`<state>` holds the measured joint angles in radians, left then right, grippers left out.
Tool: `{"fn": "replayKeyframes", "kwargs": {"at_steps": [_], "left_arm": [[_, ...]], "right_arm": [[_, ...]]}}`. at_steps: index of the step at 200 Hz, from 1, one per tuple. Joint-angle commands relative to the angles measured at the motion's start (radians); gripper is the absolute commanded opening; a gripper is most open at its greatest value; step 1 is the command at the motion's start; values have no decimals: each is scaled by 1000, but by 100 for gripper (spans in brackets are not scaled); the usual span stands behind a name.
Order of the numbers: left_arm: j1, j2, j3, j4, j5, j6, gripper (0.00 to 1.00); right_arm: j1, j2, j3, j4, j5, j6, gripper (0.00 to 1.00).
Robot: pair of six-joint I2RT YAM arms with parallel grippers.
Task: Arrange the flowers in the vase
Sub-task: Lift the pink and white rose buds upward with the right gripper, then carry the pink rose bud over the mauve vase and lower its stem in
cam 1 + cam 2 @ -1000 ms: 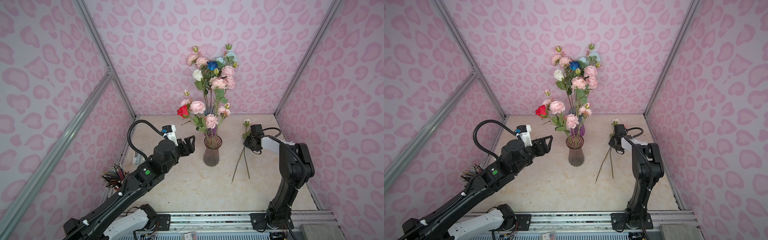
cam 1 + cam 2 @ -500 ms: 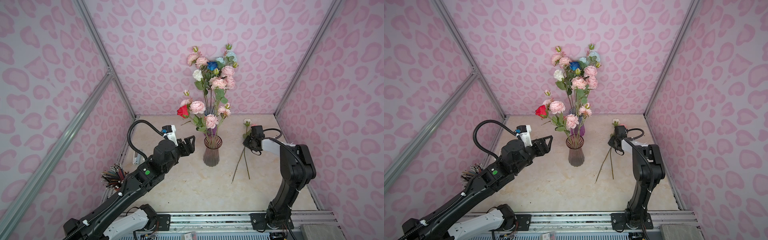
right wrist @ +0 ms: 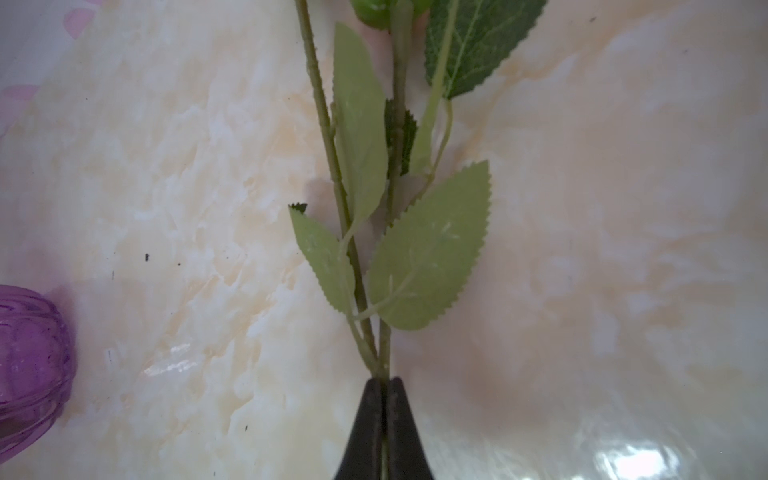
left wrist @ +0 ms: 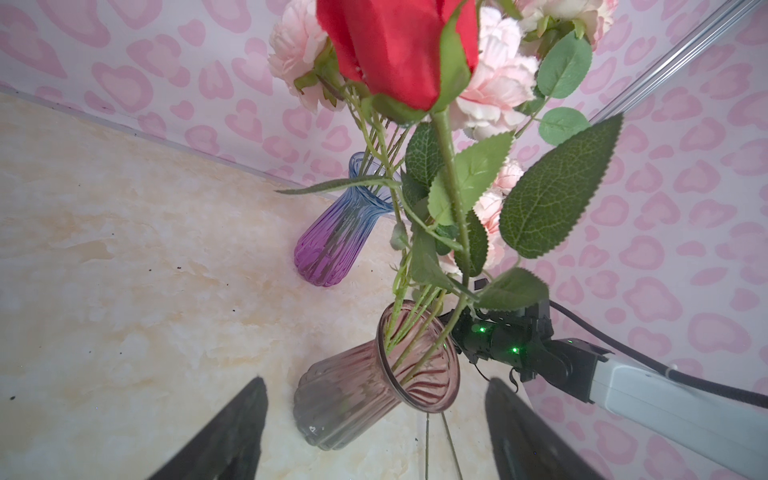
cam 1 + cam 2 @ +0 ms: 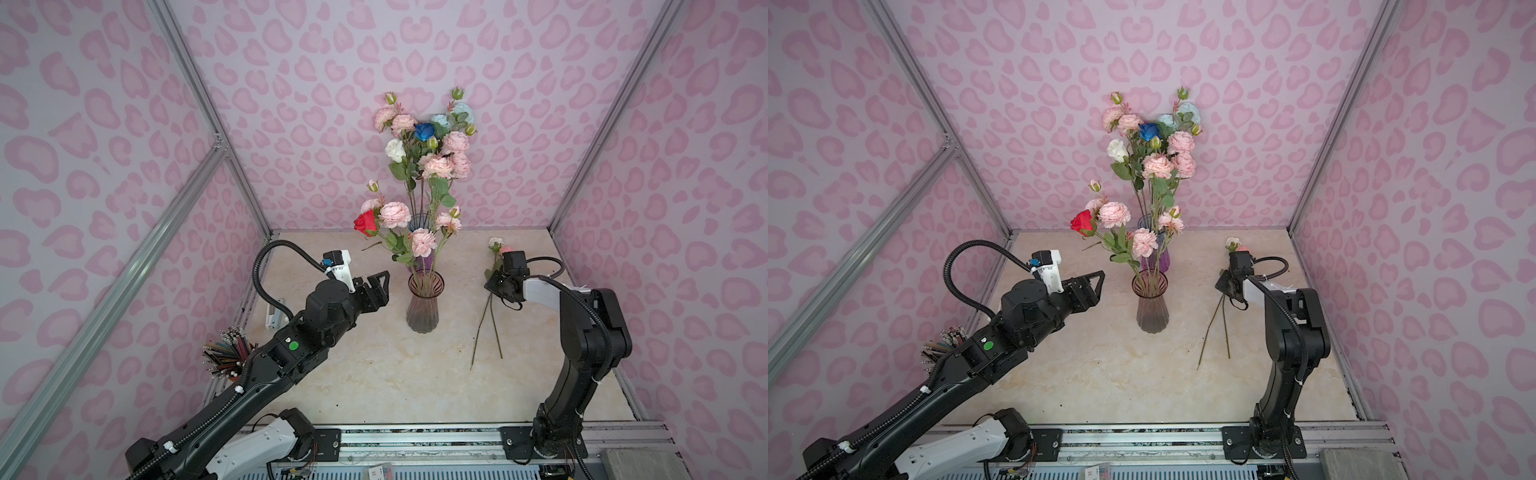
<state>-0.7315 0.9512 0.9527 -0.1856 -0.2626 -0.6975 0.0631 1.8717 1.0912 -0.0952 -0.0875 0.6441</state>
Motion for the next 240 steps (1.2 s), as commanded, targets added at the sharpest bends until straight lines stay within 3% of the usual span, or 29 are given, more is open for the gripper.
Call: {"fn": "replayKeyframes", "kwargs": {"at_steps": [1, 114, 176, 199, 240], "left_arm": [[1, -5, 6, 20, -12, 4, 83], [0, -29, 5, 21, -39, 20, 83], [0, -39, 1, 20, -81, 34, 84], [2, -56, 2, 9, -155, 50, 85], [4, -97, -49, -10, -443, -52, 89]], "right_arm": [[0, -34, -22, 33, -13, 8, 0], [51, -439, -103, 48, -53, 30, 0], [198, -657, 8, 17, 22, -33, 0], [266, -704, 73, 23, 72, -70, 0], [385, -723, 197, 67, 167, -148, 0]]}}
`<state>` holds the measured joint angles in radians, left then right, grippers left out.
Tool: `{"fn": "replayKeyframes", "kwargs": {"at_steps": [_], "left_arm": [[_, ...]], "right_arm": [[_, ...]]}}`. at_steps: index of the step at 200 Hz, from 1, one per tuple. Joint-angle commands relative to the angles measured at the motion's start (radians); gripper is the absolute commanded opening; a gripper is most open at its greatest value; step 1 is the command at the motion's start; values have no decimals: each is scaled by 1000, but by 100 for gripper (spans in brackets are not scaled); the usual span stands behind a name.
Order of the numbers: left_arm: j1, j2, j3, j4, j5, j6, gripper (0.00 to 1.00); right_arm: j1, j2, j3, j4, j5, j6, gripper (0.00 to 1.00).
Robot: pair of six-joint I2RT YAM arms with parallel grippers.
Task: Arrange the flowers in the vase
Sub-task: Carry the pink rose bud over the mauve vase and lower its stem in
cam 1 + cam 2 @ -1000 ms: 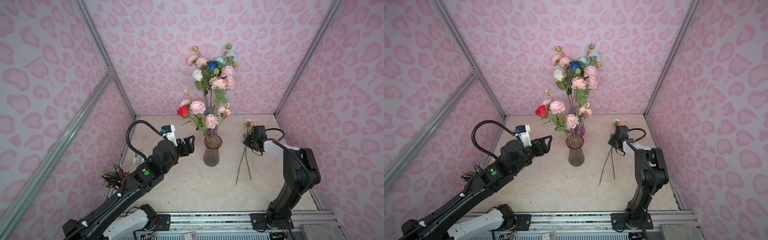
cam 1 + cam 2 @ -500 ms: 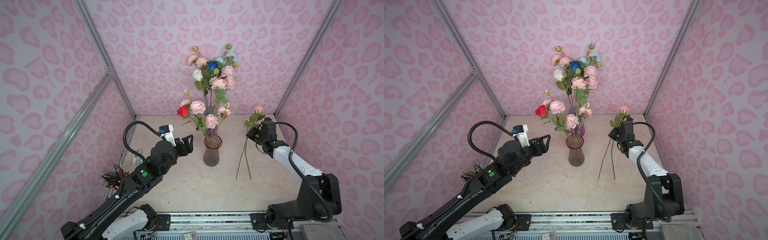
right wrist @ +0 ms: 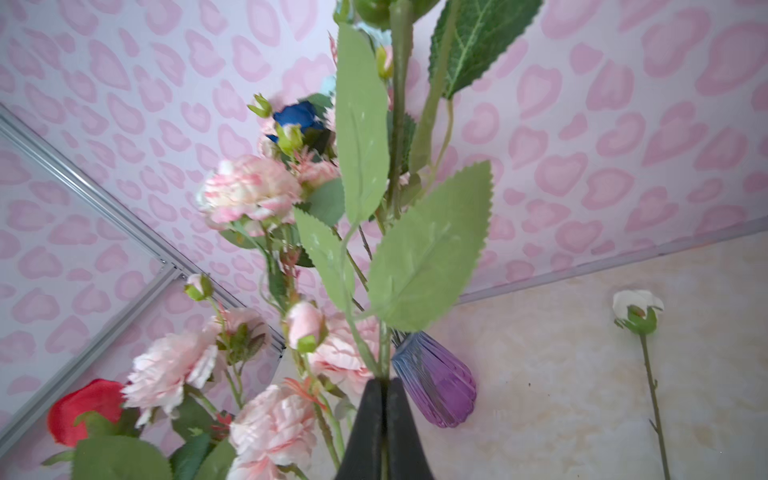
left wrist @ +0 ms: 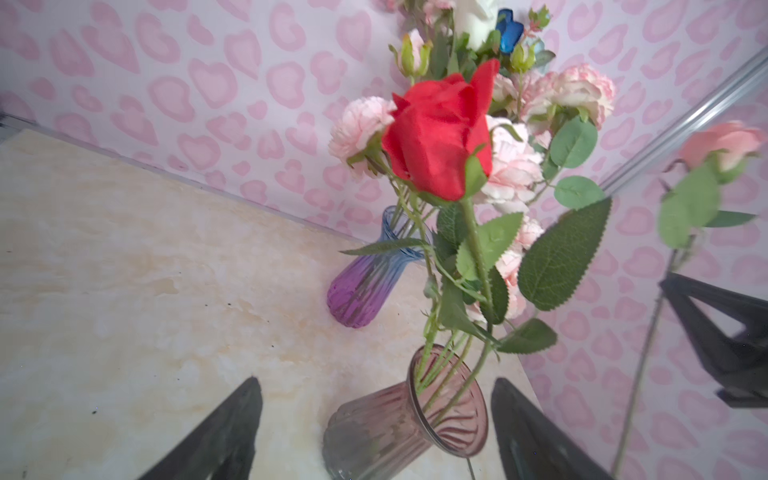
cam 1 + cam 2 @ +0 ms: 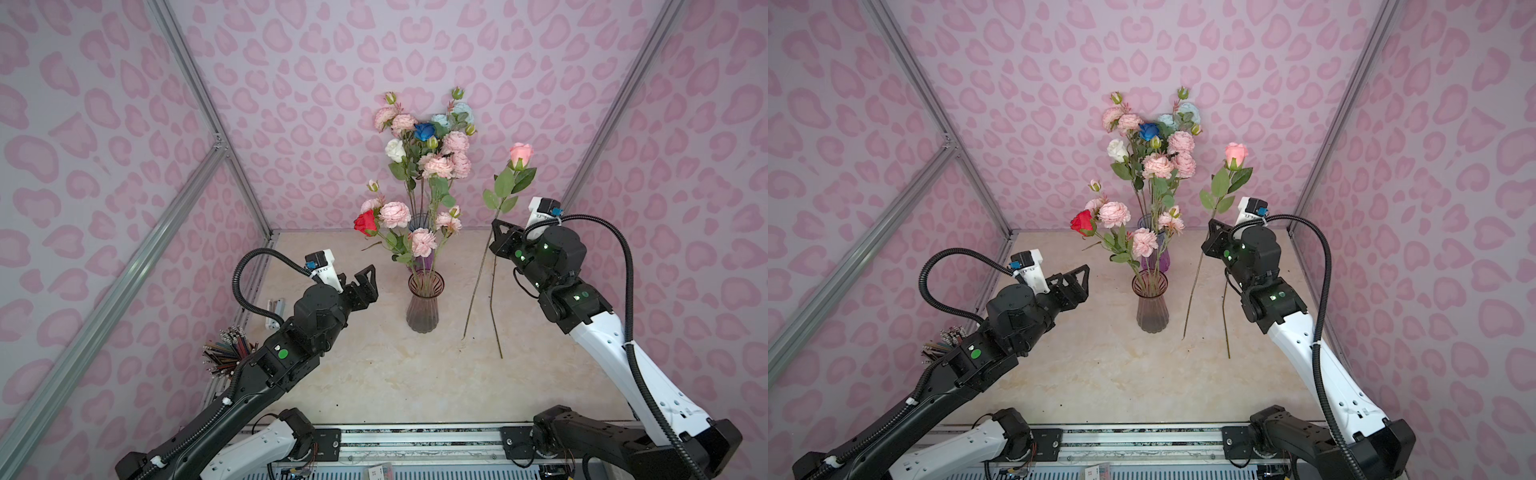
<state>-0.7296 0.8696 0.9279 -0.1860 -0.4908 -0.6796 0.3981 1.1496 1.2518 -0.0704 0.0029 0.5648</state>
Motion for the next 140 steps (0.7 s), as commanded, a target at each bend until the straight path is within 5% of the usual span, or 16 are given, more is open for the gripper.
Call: {"fn": "replayKeyframes", "kwargs": {"at_steps": [1, 29, 140], "left_arm": [[2, -16, -25, -11, -222, -75, 89], [3, -9, -33, -31, -332, -115, 88], [12, 2, -25, -29, -261, -106, 88]], "right_arm": [[54, 1, 38, 47, 79, -71, 0], [131, 33, 73, 177, 151, -148, 0], [236, 300, 225, 411, 200, -273, 0]]}}
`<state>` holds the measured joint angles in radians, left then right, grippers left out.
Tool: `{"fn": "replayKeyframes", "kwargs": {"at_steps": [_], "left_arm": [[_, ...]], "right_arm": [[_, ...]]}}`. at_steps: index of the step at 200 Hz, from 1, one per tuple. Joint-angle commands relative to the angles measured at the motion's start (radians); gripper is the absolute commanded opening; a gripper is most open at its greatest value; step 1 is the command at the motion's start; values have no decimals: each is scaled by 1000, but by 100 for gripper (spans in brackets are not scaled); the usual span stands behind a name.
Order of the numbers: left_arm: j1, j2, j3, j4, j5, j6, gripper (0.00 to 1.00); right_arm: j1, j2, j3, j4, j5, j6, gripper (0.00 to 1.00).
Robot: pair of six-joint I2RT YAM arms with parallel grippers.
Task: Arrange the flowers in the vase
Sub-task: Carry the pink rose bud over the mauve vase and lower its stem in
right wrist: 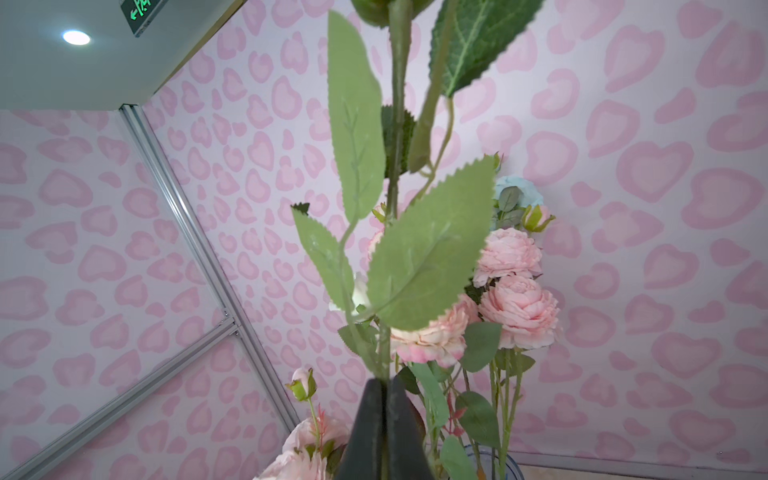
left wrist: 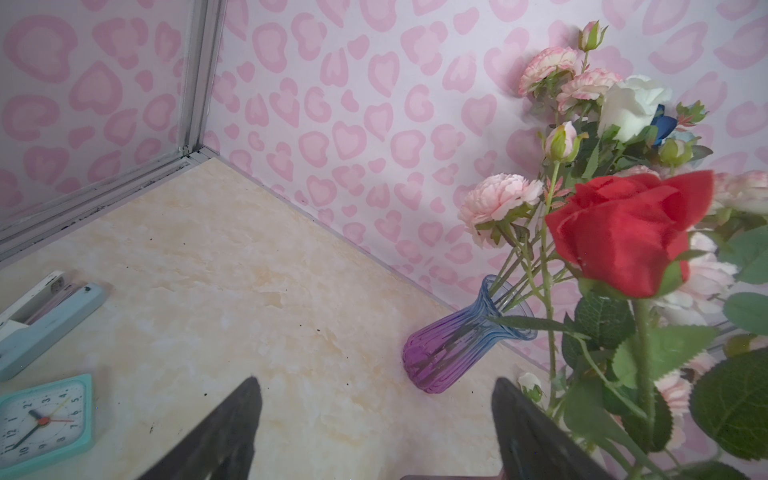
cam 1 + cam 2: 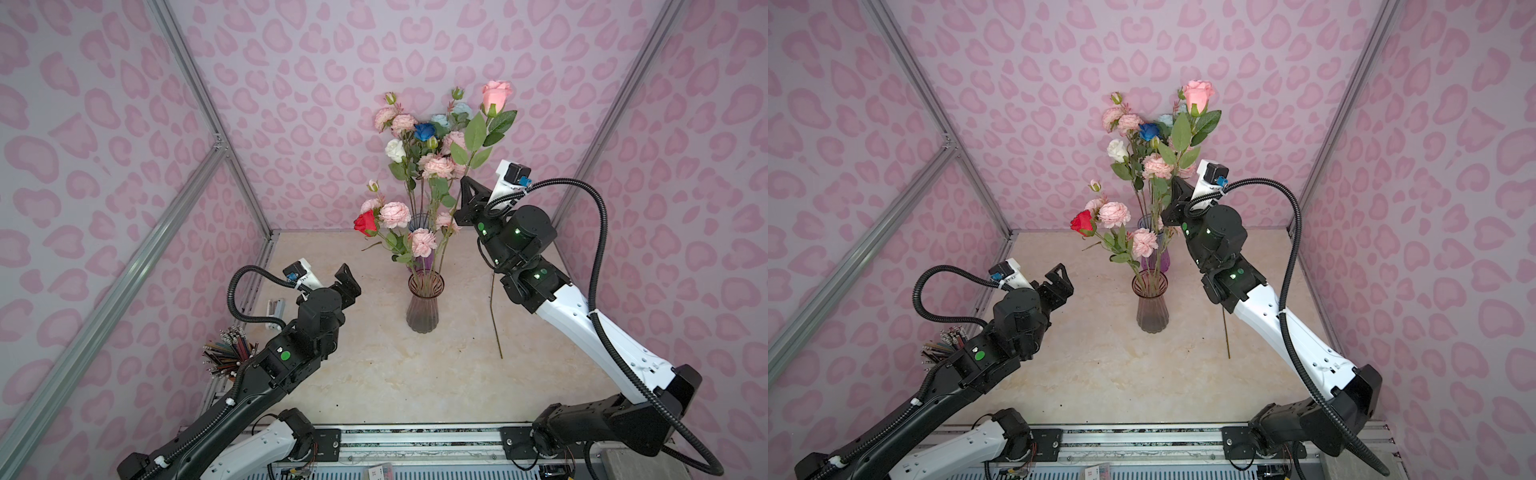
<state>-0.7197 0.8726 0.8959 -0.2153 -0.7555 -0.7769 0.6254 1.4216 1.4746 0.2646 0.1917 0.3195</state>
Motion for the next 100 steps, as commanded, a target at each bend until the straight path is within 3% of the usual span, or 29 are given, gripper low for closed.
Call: {"fn": "replayKeyframes", "kwargs": {"at_steps": [1, 48, 87, 100], "left_arm": [[2, -1, 7, 1, 4, -8, 88], [5, -11, 7, 3, 19, -4, 88], [7, -14, 4, 5, 26, -8, 88], [7, -11, 6, 5, 31, -7, 88]], "right_arm": [[9, 29, 3, 77, 11, -28, 0], [26, 26, -87, 127, 13, -59, 0], [75, -27, -261, 205, 12, -149, 0], [98, -47, -311, 226, 19, -188, 5]]}}
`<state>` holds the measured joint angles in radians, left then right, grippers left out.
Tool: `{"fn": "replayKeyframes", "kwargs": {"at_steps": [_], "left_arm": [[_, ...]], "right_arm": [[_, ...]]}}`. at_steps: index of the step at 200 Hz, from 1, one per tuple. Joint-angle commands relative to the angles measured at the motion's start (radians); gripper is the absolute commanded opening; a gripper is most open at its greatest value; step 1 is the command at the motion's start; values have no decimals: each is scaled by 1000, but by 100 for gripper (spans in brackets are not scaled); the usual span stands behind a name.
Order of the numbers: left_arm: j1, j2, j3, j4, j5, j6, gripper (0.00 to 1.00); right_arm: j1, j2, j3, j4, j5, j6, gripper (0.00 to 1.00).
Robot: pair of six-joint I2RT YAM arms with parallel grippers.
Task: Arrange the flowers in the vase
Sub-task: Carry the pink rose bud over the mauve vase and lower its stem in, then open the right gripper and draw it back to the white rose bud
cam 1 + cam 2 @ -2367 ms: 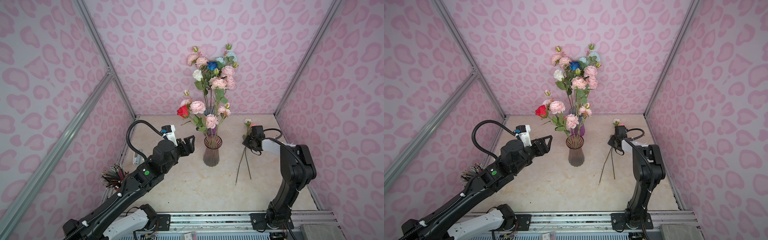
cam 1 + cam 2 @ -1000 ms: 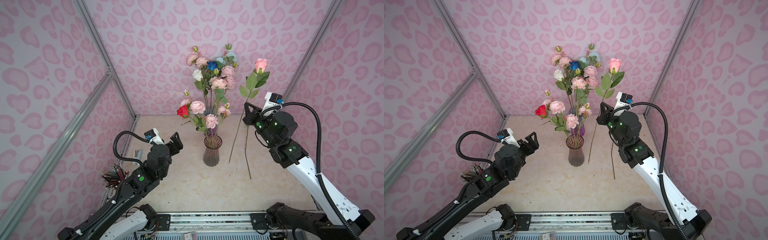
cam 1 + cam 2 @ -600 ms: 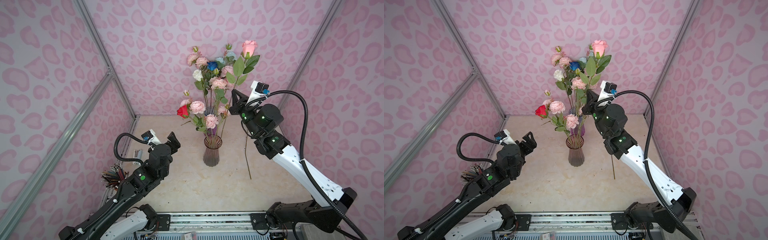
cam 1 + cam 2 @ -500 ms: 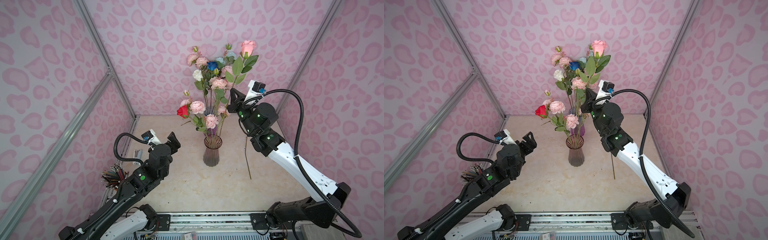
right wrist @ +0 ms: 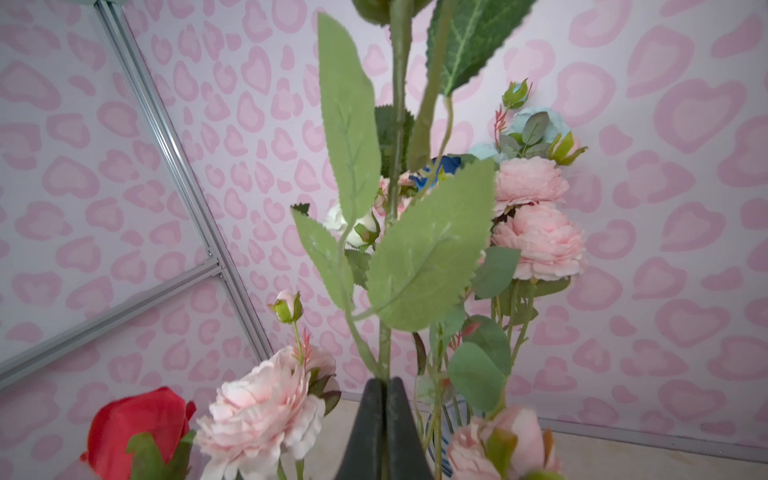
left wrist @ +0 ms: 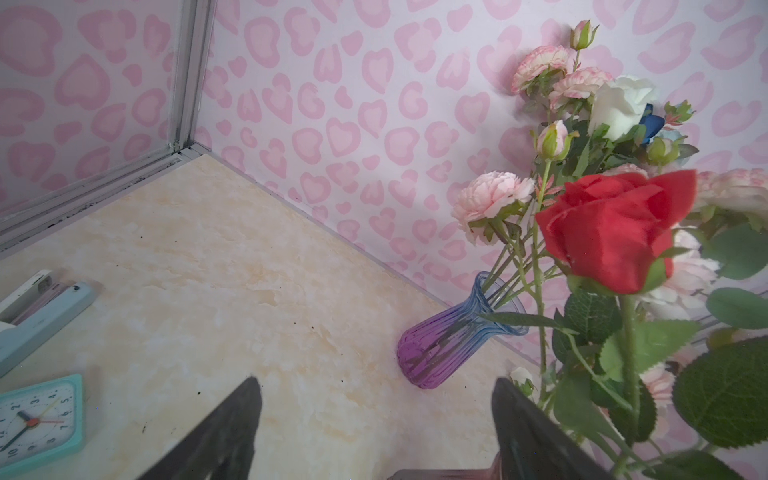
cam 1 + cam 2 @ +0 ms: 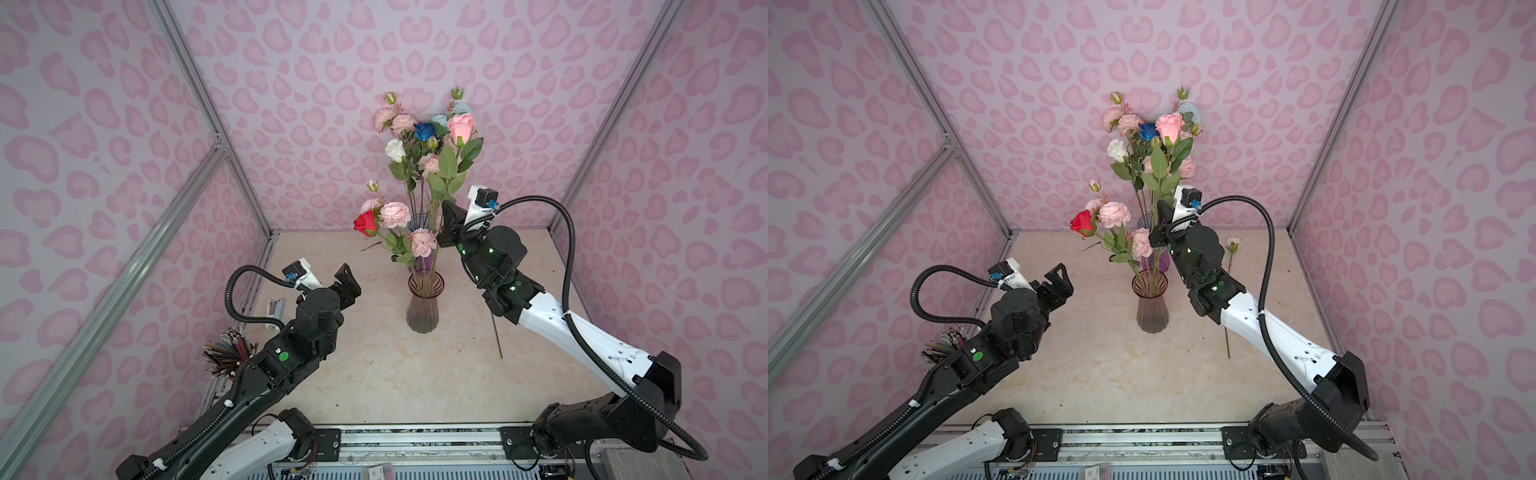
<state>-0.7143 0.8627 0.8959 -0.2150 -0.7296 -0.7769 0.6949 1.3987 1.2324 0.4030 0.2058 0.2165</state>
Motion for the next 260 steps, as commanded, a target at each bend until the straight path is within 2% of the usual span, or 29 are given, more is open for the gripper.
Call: {"fn": "replayKeyframes", "kwargs": {"at_steps": [1, 23, 52, 76, 154, 195, 239, 260], "left_arm": [[2, -2, 6, 5, 5, -8, 88], [1, 3, 5, 3, 16, -12, 87], [3, 11, 6, 2, 25, -13, 87], [3, 16, 6, 3, 25, -13, 87], [5, 31, 8, -1, 48, -20, 87], [6, 29, 7, -1, 52, -21, 87], [5, 21, 10, -3, 75, -21, 87], [6, 15, 15, 1, 121, -11, 86]], "right_arm": [[31, -26, -71, 88, 6, -88, 5], [83, -51, -115, 68, 68, -147, 18], [120, -58, -153, 16, 129, -147, 29], [144, -73, -188, -33, 184, -147, 30], [163, -185, -256, -76, 225, -131, 30], [201, -233, -284, -86, 300, -180, 30], [197, -332, -345, -102, 390, -201, 31], [154, -357, -362, -154, 408, -177, 32]]}}
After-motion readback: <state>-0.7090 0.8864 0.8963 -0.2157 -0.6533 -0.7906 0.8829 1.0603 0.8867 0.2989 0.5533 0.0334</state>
